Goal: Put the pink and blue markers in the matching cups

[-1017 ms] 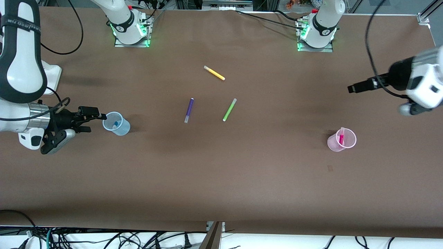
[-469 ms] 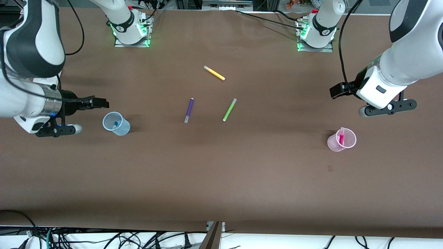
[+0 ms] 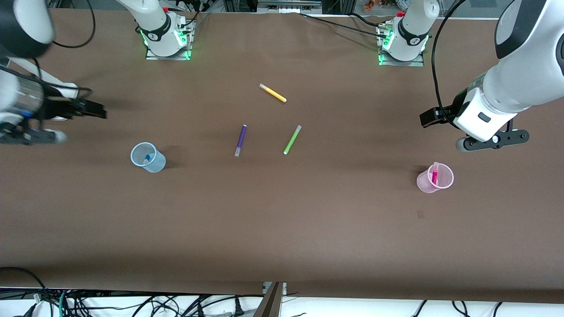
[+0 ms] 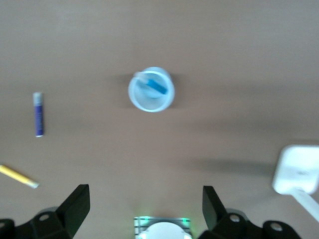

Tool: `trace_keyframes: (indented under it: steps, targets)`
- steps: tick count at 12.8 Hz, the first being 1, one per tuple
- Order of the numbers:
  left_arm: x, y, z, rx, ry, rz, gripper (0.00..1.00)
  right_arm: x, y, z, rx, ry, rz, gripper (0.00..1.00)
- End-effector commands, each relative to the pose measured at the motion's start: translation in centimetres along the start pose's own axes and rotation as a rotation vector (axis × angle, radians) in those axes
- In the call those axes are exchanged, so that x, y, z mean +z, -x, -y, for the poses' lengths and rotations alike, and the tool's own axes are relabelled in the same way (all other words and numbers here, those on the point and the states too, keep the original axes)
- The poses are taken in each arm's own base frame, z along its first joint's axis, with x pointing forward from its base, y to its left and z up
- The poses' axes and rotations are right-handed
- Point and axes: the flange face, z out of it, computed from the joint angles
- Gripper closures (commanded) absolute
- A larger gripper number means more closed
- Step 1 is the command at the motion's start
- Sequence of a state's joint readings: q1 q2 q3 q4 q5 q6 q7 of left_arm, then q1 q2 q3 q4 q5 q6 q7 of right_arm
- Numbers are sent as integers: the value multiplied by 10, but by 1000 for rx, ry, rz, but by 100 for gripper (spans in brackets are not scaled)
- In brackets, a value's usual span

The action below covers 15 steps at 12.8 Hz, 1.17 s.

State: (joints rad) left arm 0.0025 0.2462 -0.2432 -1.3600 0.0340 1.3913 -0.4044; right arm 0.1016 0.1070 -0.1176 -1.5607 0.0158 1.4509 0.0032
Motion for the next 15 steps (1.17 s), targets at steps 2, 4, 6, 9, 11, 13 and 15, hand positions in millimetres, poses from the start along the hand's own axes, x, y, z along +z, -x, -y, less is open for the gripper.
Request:
trace_keyframes:
  steps: [2, 4, 6, 9, 11, 13, 15]
  targets:
    - [-4, 1, 7, 16, -15, -13, 0, -26, 33, 13, -22, 61, -63, 0]
    - [-7, 5, 10, 24, -15, -20, 0, -27, 33, 7, -20, 89, -63, 0]
    - [-11, 21, 11, 93, -23, -57, 0, -30, 34, 11, -11, 75, -67, 0]
    - [-8, 37, 21, 195, -29, -118, 0, -31, 32, 12, -7, 52, -54, 0]
    - [-18, 47, 22, 211, -28, -145, 0, -32, 30, 13, -6, 39, -56, 0]
    - [-21, 58, 27, 206, -33, -162, 0, -32, 29, 13, 0, 34, -58, 0]
    - [-23, 64, 31, 201, -38, -154, 0, -32, 29, 11, 1, 35, -58, 0]
